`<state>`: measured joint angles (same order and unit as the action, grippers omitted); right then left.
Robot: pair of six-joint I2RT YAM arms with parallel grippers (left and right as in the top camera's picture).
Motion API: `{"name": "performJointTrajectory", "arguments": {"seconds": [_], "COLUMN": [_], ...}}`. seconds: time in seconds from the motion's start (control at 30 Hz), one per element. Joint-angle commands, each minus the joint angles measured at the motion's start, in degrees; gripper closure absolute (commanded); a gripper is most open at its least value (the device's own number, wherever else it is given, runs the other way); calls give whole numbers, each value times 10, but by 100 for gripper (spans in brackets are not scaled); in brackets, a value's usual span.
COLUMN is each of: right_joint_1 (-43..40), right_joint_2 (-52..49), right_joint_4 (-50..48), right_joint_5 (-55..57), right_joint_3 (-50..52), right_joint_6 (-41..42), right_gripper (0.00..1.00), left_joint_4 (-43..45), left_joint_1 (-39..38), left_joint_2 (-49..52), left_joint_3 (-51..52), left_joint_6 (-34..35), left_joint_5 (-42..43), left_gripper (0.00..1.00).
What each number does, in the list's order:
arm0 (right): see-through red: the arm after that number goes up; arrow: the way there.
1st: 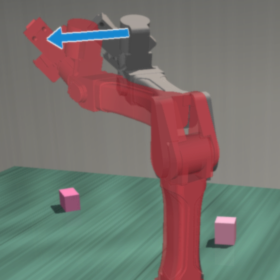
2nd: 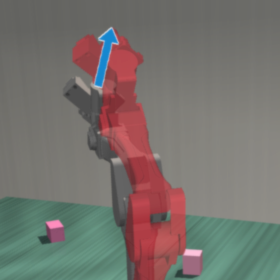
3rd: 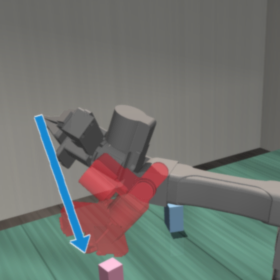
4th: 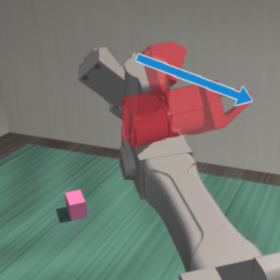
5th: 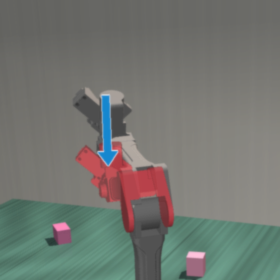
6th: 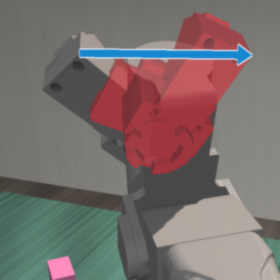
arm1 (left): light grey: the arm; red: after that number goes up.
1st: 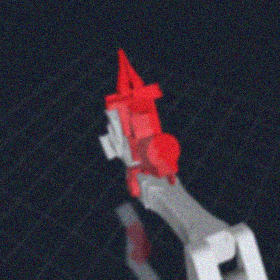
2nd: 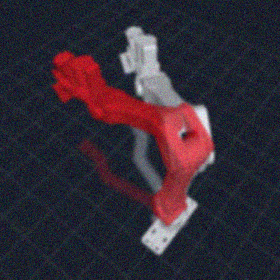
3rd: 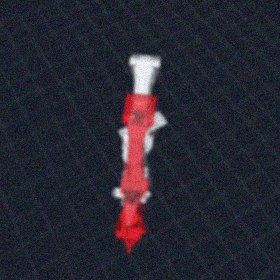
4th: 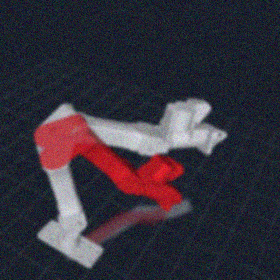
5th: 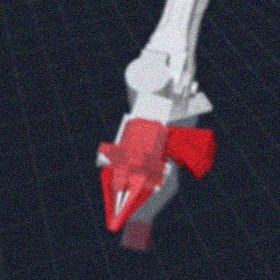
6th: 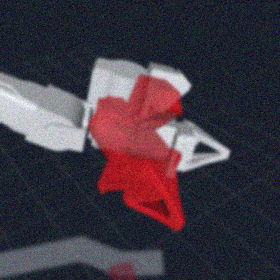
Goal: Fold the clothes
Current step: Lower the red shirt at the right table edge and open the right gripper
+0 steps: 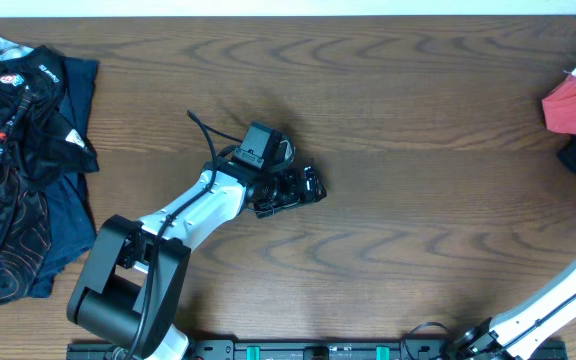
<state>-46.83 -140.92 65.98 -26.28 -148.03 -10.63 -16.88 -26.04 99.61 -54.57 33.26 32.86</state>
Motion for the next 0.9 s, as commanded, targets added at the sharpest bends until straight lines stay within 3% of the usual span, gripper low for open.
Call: {"name": "performJointTrajectory", "arguments": {"seconds": [0.0, 0.5, 0.53, 0.57, 0.6, 0.87], "right_joint_1": [-13, -44, -48, -53, -57, -61], "right_joint_2": [4, 4, 4, 4, 4, 4], "right_joint_4": [0, -6, -8, -9, -8, -10], "right_joint_5": [25, 49, 54, 55, 54, 39], "right_joint_3": [-11, -11, -11, -11, -11, -11], "right_joint_6": [-5, 5, 14, 22, 25, 24], "right_gripper": [99, 99, 86, 27, 1, 1], "left_joint_4": [-1, -2, -2, -2, -2, -2], "left_joint_1": [-2, -2, -2, -2, -2, -2], "left_joint_2": [1, 1, 1, 1, 1, 1], "left_joint_3": [0, 0, 0, 0, 0, 0], "left_joint_6": [5, 5, 5, 5, 5, 5], "left_joint_5": [9, 11, 11, 11, 11, 10], "left_gripper": [1, 1, 1, 1, 1, 1]}}
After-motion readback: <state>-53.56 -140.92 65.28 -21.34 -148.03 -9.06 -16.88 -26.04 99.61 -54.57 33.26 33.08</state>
